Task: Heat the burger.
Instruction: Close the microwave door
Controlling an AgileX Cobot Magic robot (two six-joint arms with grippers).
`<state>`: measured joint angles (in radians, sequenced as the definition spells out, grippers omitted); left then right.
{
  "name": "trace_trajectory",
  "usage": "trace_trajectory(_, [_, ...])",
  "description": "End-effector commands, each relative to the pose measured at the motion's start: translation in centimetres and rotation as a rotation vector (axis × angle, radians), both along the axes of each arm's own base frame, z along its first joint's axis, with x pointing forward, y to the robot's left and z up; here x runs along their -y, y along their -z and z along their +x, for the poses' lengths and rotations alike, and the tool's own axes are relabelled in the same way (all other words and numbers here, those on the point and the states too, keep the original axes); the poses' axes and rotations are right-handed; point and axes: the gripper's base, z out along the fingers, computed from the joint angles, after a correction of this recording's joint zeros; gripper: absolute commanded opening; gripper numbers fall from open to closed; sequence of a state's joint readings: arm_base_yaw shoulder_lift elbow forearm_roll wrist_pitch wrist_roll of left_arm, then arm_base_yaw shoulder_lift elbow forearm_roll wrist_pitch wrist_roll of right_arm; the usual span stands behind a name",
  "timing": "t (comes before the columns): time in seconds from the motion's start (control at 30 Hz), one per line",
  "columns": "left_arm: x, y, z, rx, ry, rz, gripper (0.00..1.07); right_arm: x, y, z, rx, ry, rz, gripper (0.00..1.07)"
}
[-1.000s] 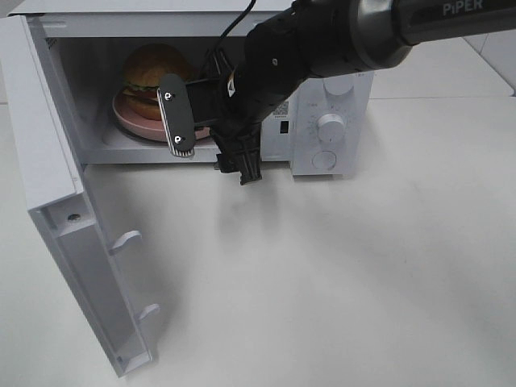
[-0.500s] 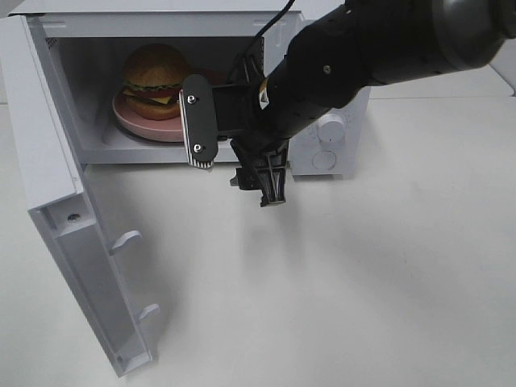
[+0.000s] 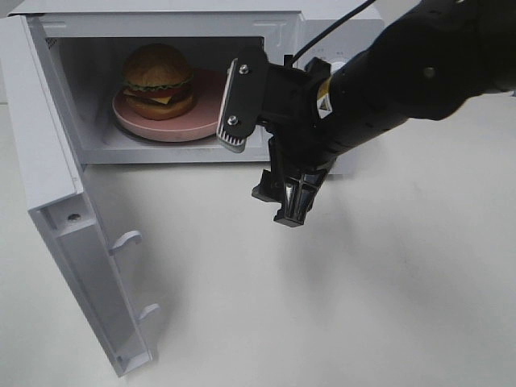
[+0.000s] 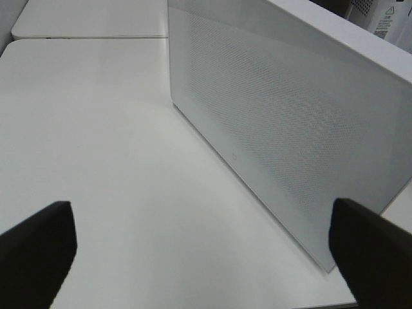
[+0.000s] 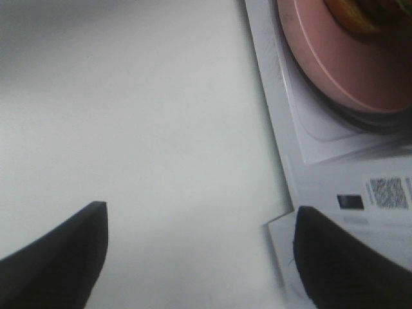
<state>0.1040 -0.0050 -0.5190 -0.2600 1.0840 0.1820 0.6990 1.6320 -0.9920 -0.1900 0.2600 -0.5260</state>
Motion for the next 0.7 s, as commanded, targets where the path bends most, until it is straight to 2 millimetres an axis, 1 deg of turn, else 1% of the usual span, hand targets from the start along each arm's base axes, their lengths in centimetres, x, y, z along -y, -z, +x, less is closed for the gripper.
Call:
trace_trajectory(0.03, [0.0, 0.0, -0.2, 0.026, -0.005, -0.002, 1.00, 1.1, -1.0, -1.4, -0.045, 0.120, 0.082, 0.76])
trace_trajectory(0.07, [0.0, 0.0, -0.2, 0.026, -0.005, -0.002, 1.00, 1.7, -1.3, -2.1, -0.067, 0.178, 0.123, 0.76])
trace_trajectory(0.1, [0.0, 0.0, -0.2, 0.026, -0.005, -0.002, 1.00, 1.7, -1.3, -2.1, -0.067, 0.178, 0.123, 0.76])
trace_trajectory(0.17, [0.0, 0.0, -0.2, 0.026, -0.005, -0.002, 1.00, 2.7, -1.8, -3.3, -0.103, 0.266, 0.178, 0.76])
trace_trajectory(0.2, [0.0, 0.0, -0.2, 0.026, -0.005, -0.002, 1.00, 2.7, -1.8, -3.3, -0.103, 0.266, 0.178, 0.76])
trace_trajectory(0.23, [0.0, 0.0, -0.2, 0.026, -0.005, -0.002, 1.00, 3.4, -2.1, -4.0, -0.135, 0.324, 0.195, 0.76])
trace_trajectory(0.3, [0.0, 0.0, -0.2, 0.026, -0.005, -0.002, 1.00, 3.8, -2.2, -4.4, -0.151, 0.353, 0.199, 0.76])
trace_trajectory(0.33, [0.0, 0.0, -0.2, 0.026, -0.005, -0.002, 1.00, 4.5, -2.5, -5.1, -0.185, 0.410, 0.198, 0.76])
trace_trajectory(0.37, [0.0, 0.0, -0.2, 0.026, -0.005, -0.002, 1.00, 4.5, -2.5, -5.1, -0.185, 0.410, 0.198, 0.76])
trace_trajectory(0.4, [0.0, 0.0, -0.2, 0.026, -0.005, -0.002, 1.00, 5.2, -2.8, -5.9, -0.219, 0.465, 0.188, 0.76])
trace_trajectory(0.47, [0.0, 0.0, -0.2, 0.026, -0.005, -0.002, 1.00, 5.6, -3.1, -6.2, -0.236, 0.495, 0.179, 0.76])
trace_trajectory(0.5, [0.0, 0.0, -0.2, 0.026, -0.005, -0.002, 1.00, 6.3, -3.4, -6.9, -0.268, 0.545, 0.156, 0.76])
trace_trajectory(0.57, [0.0, 0.0, -0.2, 0.026, -0.005, -0.002, 1.00, 6.6, -3.6, -7.2, -0.278, 0.564, 0.150, 0.76])
trace_trajectory(0.6, [0.0, 0.0, -0.2, 0.026, -0.005, -0.002, 1.00, 7.3, -4.1, -7.8, -0.297, 0.600, 0.132, 0.76])
trace_trajectory(0.67, [0.0, 0.0, -0.2, 0.026, -0.005, -0.002, 1.00, 7.6, -4.3, -8.1, -0.303, 0.609, 0.124, 0.76])
trace_trajectory(0.7, [0.0, 0.0, -0.2, 0.026, -0.005, -0.002, 1.00, 8.2, -4.8, -8.7, -0.314, 0.623, 0.103, 0.76])
